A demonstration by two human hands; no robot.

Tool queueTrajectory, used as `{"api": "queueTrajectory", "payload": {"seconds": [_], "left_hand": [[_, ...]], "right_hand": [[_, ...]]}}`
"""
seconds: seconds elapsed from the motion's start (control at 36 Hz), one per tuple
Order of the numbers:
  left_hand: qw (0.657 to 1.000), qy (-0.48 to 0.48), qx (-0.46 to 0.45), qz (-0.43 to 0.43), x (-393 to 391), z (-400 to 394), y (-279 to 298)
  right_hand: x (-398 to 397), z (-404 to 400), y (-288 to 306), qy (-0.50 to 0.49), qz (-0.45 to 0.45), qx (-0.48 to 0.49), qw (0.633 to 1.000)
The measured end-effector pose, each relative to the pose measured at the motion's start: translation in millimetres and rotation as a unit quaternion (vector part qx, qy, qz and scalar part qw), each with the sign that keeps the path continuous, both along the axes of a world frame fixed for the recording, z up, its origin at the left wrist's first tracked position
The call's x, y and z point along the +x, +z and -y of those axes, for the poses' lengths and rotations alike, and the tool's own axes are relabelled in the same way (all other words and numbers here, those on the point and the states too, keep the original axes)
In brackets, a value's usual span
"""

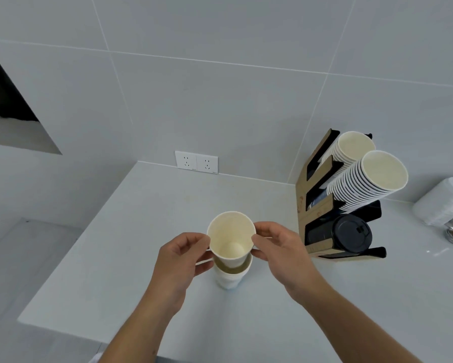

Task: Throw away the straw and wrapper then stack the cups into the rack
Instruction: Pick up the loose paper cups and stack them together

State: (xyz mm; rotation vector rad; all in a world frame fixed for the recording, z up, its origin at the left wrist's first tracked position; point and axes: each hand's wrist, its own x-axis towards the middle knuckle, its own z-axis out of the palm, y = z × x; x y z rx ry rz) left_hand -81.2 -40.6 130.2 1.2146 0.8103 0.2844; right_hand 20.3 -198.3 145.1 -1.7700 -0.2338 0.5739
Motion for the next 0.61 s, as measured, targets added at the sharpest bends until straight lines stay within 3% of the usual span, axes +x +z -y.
{"api": "queueTrajectory", "payload": {"seconds": [0.39,0.61], "left_hand": [[0.999,0.002,0.006,-0.04,7.8,-13.9,-47.4],[0.996,-0.05,-0.011,-0.072,11.8,-23.1,-64.8]], "right_hand": [[10.4,-3.9,-43.3,0.032,0.065,-0.169,0.983],[19.4,-5.7,-65.9,-0.017,-0.049,-0.117,0.992]]}}
